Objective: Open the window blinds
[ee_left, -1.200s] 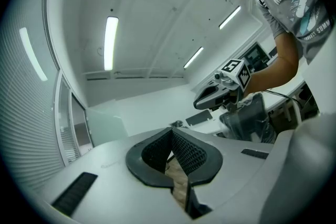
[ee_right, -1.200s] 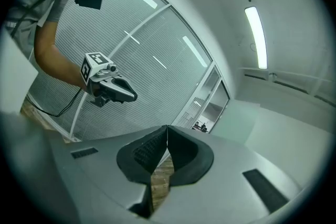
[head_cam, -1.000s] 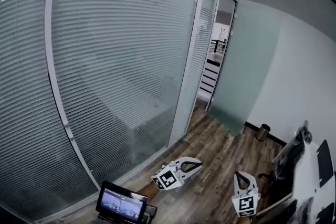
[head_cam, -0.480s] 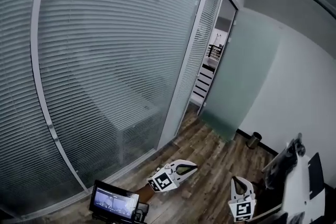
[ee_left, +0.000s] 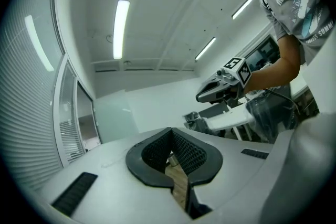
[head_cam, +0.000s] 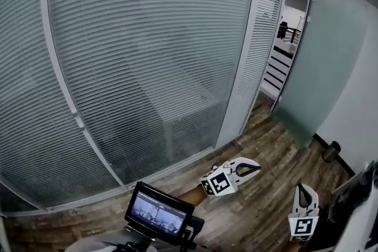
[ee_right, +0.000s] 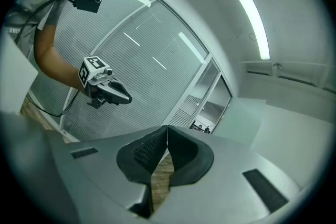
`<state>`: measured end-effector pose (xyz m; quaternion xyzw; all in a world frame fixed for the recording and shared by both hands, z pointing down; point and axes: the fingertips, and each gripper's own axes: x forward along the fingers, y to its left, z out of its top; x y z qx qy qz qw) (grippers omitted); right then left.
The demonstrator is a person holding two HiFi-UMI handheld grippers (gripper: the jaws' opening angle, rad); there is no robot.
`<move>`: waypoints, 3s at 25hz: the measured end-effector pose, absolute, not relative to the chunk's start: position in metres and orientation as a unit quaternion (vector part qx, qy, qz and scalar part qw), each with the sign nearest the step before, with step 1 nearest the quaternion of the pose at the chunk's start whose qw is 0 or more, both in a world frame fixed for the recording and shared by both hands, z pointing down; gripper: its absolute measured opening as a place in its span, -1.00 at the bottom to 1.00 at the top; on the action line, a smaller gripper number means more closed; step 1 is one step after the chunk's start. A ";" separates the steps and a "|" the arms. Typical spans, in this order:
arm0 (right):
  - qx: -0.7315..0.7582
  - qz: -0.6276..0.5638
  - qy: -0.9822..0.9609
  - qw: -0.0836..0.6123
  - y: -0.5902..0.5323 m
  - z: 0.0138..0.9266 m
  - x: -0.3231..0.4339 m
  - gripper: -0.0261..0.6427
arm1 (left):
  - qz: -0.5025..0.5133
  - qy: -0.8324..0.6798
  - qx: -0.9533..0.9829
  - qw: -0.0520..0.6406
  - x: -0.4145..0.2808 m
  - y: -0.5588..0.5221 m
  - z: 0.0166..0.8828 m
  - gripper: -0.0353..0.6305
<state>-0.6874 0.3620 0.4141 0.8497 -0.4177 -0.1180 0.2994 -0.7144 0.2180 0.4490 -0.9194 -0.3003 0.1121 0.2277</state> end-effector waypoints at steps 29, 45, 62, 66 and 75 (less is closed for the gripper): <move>0.854 -0.094 -0.395 0.325 0.551 0.449 -0.427 -0.91 | 0.107 -0.334 -0.875 0.333 -0.416 0.437 0.477 -0.89; 0.830 -0.111 -0.419 0.351 0.522 0.399 -0.227 -0.91 | 0.138 -0.341 -0.886 0.282 -0.209 0.448 0.433 -0.89; 0.764 -0.156 -0.536 0.324 0.479 0.383 -0.024 -0.91 | 0.095 -0.232 -0.922 0.295 -0.016 0.409 0.409 -0.89; 0.744 -0.175 -0.562 0.314 0.484 0.390 0.017 -0.91 | 0.093 -0.199 -0.928 0.302 0.019 0.415 0.412 -0.89; 0.724 -0.187 -0.596 0.294 0.462 0.399 0.070 -0.91 | 0.077 -0.159 -0.934 0.311 0.060 0.394 0.417 -0.89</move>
